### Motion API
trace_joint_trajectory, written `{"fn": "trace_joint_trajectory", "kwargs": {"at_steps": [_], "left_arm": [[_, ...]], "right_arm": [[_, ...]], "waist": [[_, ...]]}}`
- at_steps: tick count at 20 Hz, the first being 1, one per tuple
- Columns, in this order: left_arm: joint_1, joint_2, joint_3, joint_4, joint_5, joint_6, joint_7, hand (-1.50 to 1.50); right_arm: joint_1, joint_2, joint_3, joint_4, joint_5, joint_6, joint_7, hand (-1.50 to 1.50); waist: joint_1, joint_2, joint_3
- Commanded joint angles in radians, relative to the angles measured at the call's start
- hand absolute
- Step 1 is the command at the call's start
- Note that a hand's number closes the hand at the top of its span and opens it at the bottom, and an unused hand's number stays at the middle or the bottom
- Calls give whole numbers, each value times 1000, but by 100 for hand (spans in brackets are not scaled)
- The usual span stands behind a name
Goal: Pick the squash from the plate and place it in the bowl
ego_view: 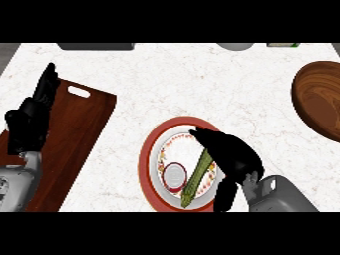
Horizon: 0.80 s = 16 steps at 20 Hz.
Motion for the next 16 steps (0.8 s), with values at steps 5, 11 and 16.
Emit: {"fn": "trace_joint_trajectory", "kwargs": {"at_steps": [5, 11, 16], "left_arm": [[-44, -2, 55, -16, -4, -67, 51, 0], [31, -45, 63, -70, -32, -77, 31, 0], [45, -72, 53, -62, -71, -69, 16, 0]], "right_arm": [[-22, 54, -70, 207, 88, -5, -171, -150], [52, 176, 15, 262, 231, -83, -171, -150], [-22, 111, -12, 381, 306, -105, -377, 150]], "waist": [[1, 1, 0], [1, 0, 0], [4, 1, 0]]}}
